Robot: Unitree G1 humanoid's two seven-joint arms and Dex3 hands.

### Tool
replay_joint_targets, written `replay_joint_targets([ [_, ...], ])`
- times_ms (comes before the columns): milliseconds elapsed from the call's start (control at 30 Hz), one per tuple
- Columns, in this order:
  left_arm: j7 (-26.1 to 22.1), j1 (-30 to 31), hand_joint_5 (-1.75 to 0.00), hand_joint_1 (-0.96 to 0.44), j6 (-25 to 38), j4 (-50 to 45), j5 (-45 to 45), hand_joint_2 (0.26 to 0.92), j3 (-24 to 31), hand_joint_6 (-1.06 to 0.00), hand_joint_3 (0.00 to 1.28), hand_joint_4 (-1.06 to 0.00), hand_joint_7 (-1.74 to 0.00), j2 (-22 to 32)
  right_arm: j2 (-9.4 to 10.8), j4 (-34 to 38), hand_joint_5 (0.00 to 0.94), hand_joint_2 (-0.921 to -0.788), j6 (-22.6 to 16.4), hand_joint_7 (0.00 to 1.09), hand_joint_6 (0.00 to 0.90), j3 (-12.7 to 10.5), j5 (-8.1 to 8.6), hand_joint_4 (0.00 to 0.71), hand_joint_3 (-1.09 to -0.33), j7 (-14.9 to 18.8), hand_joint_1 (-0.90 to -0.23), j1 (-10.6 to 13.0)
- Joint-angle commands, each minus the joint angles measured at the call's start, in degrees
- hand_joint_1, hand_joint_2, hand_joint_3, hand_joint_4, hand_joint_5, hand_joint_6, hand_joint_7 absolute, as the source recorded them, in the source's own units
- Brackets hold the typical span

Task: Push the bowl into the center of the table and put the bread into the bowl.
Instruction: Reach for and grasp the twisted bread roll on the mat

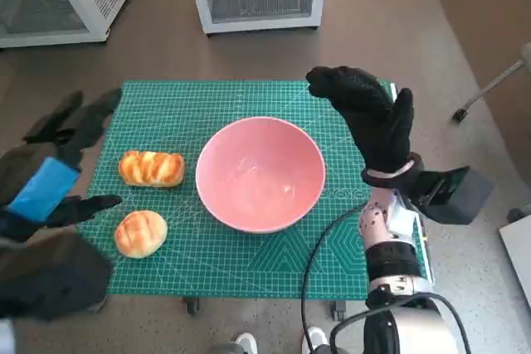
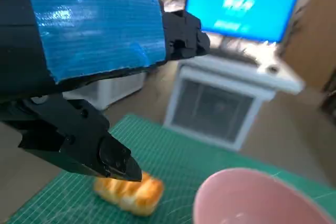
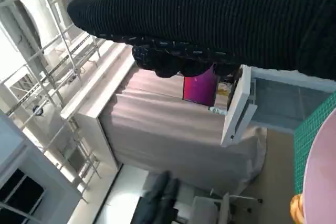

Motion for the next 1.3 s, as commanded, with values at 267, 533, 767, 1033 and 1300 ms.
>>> replay_joint_targets([
  [267,-1.19,-9.44,-0.01,0.08,-0.32,14.63,5.75,0.744,-11.47,-0.23,0.01,-0.09,-0.04,-0.35,-0.65,1.40,0.001,-0.921,0.74,0.00,0.365,-0.33,0.21,0.247,-0.593,1.15,-0.615,0.95],
  [533,-1.79,-13.98,0.00,0.04,-1.17,22.55,7.82,0.748,-16.15,-0.23,0.01,-0.11,-0.02,-1.75,-0.97,0.93,0.000,-0.921,1.16,0.00,0.364,-0.59,0.59,0.245,-0.596,1.58,-0.618,1.16],
  [767,-2.23,-19.09,0.00,0.03,-3.78,35.68,8.51,0.760,-21.08,-0.23,0.01,-0.10,-0.02,-4.70,-1.25,0.39,0.000,-0.921,1.57,0.00,0.364,-0.76,0.90,0.245,-0.599,1.62,-0.620,1.50],
  [1033,-2.44,-23.19,0.00,0.04,-7.50,48.08,8.56,0.767,-24.24,-0.22,0.01,-0.09,-0.01,-7.58,-1.22,-0.31,0.000,-0.921,1.29,0.00,0.368,-0.68,0.77,0.245,-0.604,1.27,-0.620,2.03],
  [1300,-3.92,-25.70,0.00,0.04,-7.40,54.04,9.25,0.773,-26.34,-0.23,0.02,-0.09,-0.01,-9.43,-1.30,-1.42,0.000,-0.921,1.74,0.00,0.369,-0.65,0.92,0.245,-0.609,1.03,-0.620,2.40],
])
